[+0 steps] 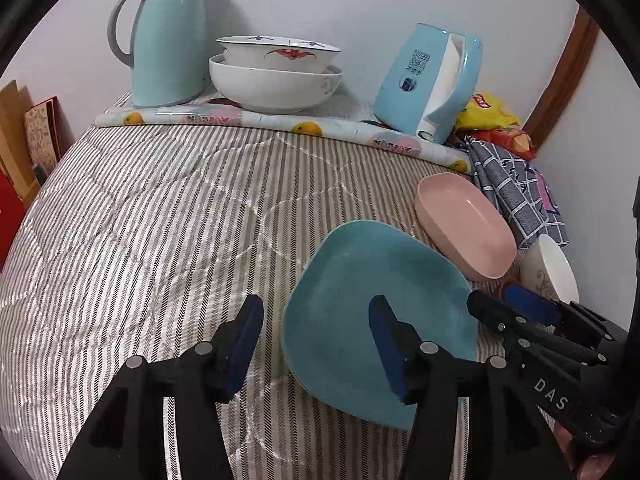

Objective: Organize plates and bowls
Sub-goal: 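Lower the teal plate onto the green plate and open the left gripper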

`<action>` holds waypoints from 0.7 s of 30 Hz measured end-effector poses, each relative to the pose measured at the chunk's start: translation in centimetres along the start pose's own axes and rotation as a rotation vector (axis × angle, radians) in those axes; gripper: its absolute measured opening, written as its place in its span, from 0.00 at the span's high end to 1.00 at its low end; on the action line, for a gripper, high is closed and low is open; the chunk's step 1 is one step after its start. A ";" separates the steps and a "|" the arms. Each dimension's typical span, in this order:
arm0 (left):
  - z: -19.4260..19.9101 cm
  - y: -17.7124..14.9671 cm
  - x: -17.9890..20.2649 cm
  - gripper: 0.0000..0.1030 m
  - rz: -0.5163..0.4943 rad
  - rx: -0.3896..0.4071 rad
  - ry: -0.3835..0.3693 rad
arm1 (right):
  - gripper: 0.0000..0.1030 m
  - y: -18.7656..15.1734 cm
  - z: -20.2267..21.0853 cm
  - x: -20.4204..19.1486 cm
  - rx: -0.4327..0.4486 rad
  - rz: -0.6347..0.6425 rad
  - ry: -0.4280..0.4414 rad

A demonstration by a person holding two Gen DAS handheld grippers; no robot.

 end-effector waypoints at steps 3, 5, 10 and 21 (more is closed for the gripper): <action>0.3 0.1 0.1 0.46 0.007 -0.002 0.008 | 0.45 0.0 0.8 0.2 0.001 -0.001 -0.006; 0.8 0.0 0.1 0.45 0.017 0.005 0.014 | 0.37 -0.1 1.3 0.6 0.000 -0.017 -0.009; 1.9 0.1 0.1 0.36 0.050 0.031 0.025 | 0.28 -0.3 2.7 1.8 0.018 -0.031 -0.022; 4.0 1.4 0.9 0.25 0.077 0.089 0.031 | 0.22 -0.7 4.8 4.2 0.060 -0.008 -0.050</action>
Point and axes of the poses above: each gripper's, at about its wrist camera, not at the fingertips, and z roughly against the way its jaws point, x to its right, y to its top, the point moved 2 cm from there along -z, roughly the way its jaws point, and after that the axes turned 12 degrees about -x, right-handed, at the moved point
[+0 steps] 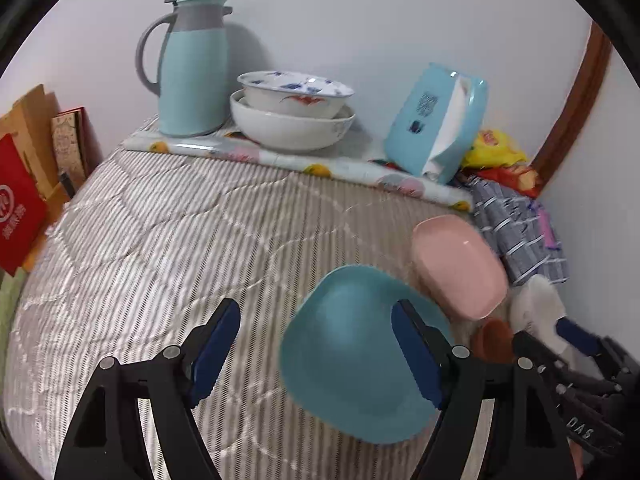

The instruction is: Organize plates and bowls

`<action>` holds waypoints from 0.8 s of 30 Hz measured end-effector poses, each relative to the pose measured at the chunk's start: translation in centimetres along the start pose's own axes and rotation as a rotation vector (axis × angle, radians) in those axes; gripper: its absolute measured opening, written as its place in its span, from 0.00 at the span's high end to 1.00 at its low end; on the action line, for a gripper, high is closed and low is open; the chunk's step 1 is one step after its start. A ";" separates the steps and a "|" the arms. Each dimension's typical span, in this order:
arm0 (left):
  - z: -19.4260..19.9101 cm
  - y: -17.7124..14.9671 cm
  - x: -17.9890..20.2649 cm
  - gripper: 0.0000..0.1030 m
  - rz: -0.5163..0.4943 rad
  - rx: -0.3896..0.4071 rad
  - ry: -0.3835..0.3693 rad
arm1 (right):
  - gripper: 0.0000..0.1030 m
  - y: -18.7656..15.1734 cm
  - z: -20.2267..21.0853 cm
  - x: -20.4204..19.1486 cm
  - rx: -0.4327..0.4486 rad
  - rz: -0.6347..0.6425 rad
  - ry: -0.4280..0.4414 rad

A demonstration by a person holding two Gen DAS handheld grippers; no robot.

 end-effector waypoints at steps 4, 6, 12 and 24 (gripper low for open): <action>0.5 0.6 0.1 0.25 0.026 0.036 0.005 | 0.22 0.3 0.8 1.4 0.063 -0.030 0.019; 0.5 1.1 0.1 0.25 0.034 0.040 0.013 | 0.22 0.5 1.0 2.0 0.072 -0.046 0.020; -0.3 2.0 0.4 0.25 0.045 0.004 0.002 | 0.22 1.5 0.8 4.2 0.043 -0.093 0.037; -2.3 3.5 3.6 0.26 -0.019 -0.004 0.028 | 0.22 4.3 -0.3 7.5 0.081 -0.124 0.010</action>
Point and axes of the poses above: each gripper's, at about its wrist camera, not at the fingertips, and z roughly against the way its jaws point, x to its right, y to its top, the point moved 2 cm from there along -z, roughly the way its jaws point, and after that the axes turned 12 degrees about -x, right-handed, at the moved point
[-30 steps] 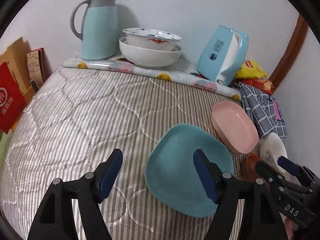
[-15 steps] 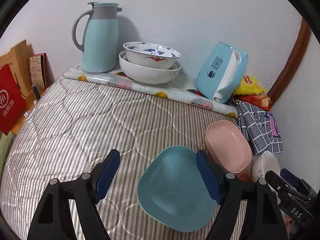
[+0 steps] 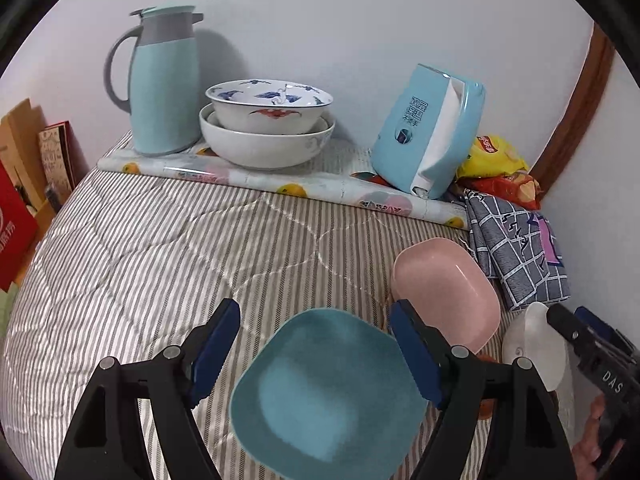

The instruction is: Organize plates and bowls

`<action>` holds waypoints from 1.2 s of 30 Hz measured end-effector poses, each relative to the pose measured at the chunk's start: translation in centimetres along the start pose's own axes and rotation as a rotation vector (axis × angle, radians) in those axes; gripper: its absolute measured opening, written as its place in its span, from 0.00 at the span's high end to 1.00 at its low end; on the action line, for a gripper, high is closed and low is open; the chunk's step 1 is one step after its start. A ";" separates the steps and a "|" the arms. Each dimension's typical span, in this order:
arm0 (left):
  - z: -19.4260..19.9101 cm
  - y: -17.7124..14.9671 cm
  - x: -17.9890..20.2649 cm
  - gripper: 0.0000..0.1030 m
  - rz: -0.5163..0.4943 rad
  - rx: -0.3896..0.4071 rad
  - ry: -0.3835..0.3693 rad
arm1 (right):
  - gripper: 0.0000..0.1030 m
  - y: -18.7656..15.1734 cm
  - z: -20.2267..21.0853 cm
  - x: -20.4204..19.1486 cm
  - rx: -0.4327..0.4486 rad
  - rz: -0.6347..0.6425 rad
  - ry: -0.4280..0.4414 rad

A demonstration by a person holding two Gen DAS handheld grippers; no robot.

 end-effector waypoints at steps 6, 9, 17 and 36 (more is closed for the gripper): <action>-1.1 1.1 1.3 0.26 -0.015 -0.002 0.007 | 0.41 1.4 -2.3 1.2 -0.053 -0.022 0.006; -1.8 1.7 2.4 0.32 -0.050 -0.005 0.023 | 0.52 1.8 -3.4 1.4 -0.077 -0.012 0.015; -4.2 2.4 4.1 0.40 -0.083 -0.042 0.016 | 0.65 2.7 -5.8 1.8 -0.128 -0.016 0.069; -9.1 3.2 6.6 0.47 -0.088 -0.131 -0.027 | 0.74 4.3 -10.5 1.1 -0.241 0.025 0.044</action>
Point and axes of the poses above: each gripper's, at about its wrist camera, not at the fingertips, and z roughly against the way its jaws point, x to its right, y to its top, the point moved 2 cm from there along -z, roughly the way its jaws point, and after that the axes turned 12 degrees about -x, right-handed, at the moved point
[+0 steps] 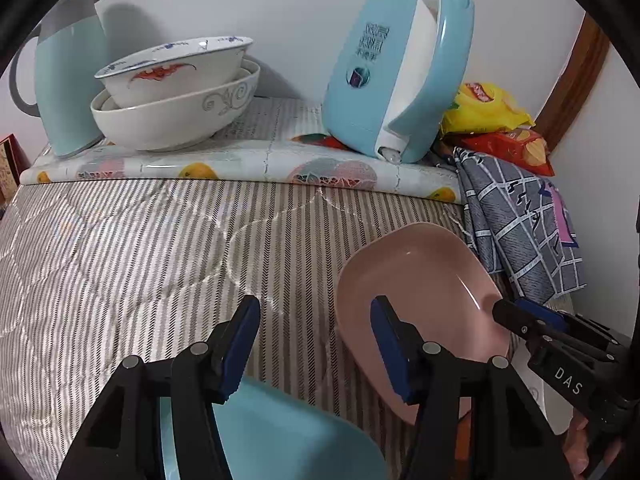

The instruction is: Organize plates and bowls

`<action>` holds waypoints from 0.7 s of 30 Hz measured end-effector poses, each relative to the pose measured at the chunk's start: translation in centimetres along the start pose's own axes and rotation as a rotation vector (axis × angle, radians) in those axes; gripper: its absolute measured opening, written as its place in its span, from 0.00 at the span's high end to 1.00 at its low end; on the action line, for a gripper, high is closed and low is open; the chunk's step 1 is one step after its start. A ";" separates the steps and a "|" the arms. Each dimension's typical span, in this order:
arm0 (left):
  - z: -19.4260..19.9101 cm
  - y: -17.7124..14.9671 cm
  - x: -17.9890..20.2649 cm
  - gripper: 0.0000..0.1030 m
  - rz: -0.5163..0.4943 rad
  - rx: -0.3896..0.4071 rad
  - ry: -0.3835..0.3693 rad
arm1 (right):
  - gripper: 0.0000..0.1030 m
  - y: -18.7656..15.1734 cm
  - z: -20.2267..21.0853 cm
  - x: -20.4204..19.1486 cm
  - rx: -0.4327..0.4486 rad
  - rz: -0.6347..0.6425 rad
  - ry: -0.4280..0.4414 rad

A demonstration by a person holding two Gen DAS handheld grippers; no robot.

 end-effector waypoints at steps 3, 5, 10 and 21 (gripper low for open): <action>-0.8 0.2 0.4 0.51 -0.001 -0.015 -0.009 | 0.74 0.3 -0.3 0.2 0.001 0.005 -0.030; -1.3 0.4 0.5 0.52 -0.005 -0.024 -0.006 | 0.74 0.4 -0.4 0.4 -0.001 0.001 -0.036; -2.4 0.6 1.1 0.64 -0.002 -0.050 -0.028 | 0.77 0.8 -0.7 0.8 -0.009 0.010 -0.056; -3.5 0.4 1.6 0.91 -0.006 -0.059 -0.067 | 1.00 0.5 -0.7 1.0 0.028 0.029 -0.050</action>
Point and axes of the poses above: each gripper's, at about its wrist camera, not at the fingertips, and z roughly against the way its jaws point, x to its right, y to its top, the point moved 2 cm from there along -z, roughly the way its jaws point, and after that the axes turned 12 degrees about -x, right-handed, at the moved point
